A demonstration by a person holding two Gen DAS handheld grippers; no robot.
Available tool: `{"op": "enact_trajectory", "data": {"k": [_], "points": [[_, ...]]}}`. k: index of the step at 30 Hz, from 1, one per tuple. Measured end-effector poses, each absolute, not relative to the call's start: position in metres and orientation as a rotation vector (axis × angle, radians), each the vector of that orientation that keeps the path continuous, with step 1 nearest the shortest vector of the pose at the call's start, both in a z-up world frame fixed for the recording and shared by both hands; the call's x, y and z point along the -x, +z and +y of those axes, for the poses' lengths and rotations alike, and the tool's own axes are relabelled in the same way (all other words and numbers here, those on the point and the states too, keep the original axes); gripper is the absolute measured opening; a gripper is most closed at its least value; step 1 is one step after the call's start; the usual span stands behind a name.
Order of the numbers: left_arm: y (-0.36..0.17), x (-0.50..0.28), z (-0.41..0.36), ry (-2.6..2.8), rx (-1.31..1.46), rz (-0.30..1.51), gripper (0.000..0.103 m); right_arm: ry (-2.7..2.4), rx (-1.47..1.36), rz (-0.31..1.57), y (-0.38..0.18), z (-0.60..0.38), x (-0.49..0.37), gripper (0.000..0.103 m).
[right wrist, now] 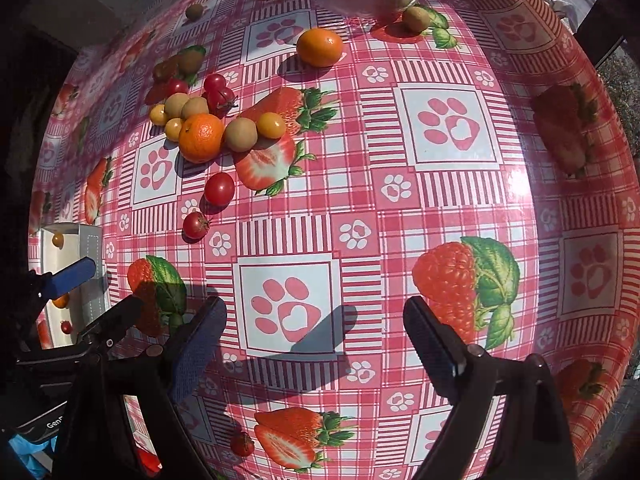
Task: Organize fruits
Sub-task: 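Move both open tools back toward the fruit cluster, then grasp a yellow cherry tomato with the right tool while the left tool grasps a red cherry tomato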
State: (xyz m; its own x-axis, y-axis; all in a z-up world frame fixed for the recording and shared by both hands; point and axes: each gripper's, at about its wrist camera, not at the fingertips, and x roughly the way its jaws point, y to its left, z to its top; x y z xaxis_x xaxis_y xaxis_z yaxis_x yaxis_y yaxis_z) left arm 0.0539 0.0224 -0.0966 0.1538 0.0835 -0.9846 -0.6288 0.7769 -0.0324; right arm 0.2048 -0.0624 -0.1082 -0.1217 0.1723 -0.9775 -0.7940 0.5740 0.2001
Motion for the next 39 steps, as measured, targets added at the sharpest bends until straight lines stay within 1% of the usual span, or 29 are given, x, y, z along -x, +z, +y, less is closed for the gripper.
{"op": "enact_trajectory", "data": {"k": [2,4,6,7,11,13,15,17,21,22,23,24,25,26,27,29,31,39], "points": [[-0.102,-0.064,0.023,0.544,0.502,1.321,0.075,0.937,0.592,1.427,-0.108,-0.048,-0.209,0.092],[-0.108,-0.072,0.024,0.554,0.502,1.319,0.075,0.968,0.62,1.39,-0.11,-0.035,-0.213,0.089],[-0.114,-0.078,0.026,0.563,0.51,1.312,0.074,1.003,0.645,1.371,-0.114,-0.023,-0.216,0.073],[-0.116,-0.081,0.027,0.568,0.514,1.308,0.074,1.019,0.656,1.367,-0.117,-0.017,-0.217,0.071],[-0.124,-0.088,0.033,0.594,0.527,1.298,0.074,1.083,0.678,1.35,-0.127,0.001,-0.22,0.07],[-0.127,-0.09,0.035,0.603,0.537,1.296,0.074,1.109,0.697,1.329,-0.129,0.007,-0.219,0.066],[-0.13,-0.092,0.037,0.613,0.537,1.295,0.074,1.127,0.716,1.31,-0.132,0.015,-0.22,0.058],[-0.132,-0.097,0.036,0.621,0.526,1.299,0.074,1.139,0.723,1.3,-0.135,0.023,-0.222,0.056],[-0.137,-0.104,0.036,0.621,0.519,1.304,0.074,1.182,0.735,1.263,-0.135,0.039,-0.22,0.056],[-0.138,-0.105,0.034,0.619,0.521,1.305,0.07,1.188,0.741,1.252,-0.135,0.042,-0.219,0.055],[-0.139,-0.105,0.034,0.625,0.514,1.308,0.068,1.193,0.749,1.242,-0.135,0.044,-0.218,0.051],[-0.142,-0.11,0.032,0.629,0.509,1.305,0.068,1.192,0.759,1.23,-0.135,0.047,-0.217,0.041],[-0.142,-0.111,0.032,0.629,0.51,1.303,0.065,1.192,0.765,1.22,-0.134,0.048,-0.217,0.033],[-0.142,-0.111,0.032,0.631,0.509,1.299,0.059,1.195,0.76,1.221,-0.134,0.049,-0.217,0.02],[-0.139,-0.111,0.031,0.631,0.507,1.293,0.054,1.197,0.744,1.229,-0.133,0.048,-0.218,0.019],[-0.136,-0.111,0.033,0.617,0.506,1.287,0.033,1.191,0.72,1.232,-0.131,0.046,-0.221,0.019],[-0.135,-0.112,0.035,0.589,0.5,1.289,0.02,1.181,0.688,1.245,-0.127,0.04,-0.225,0.019],[-0.132,-0.103,0.042,0.528,0.565,1.278,0.02,1.097,0.507,1.367,-0.115,-0.014,-0.232,0.019]]}}
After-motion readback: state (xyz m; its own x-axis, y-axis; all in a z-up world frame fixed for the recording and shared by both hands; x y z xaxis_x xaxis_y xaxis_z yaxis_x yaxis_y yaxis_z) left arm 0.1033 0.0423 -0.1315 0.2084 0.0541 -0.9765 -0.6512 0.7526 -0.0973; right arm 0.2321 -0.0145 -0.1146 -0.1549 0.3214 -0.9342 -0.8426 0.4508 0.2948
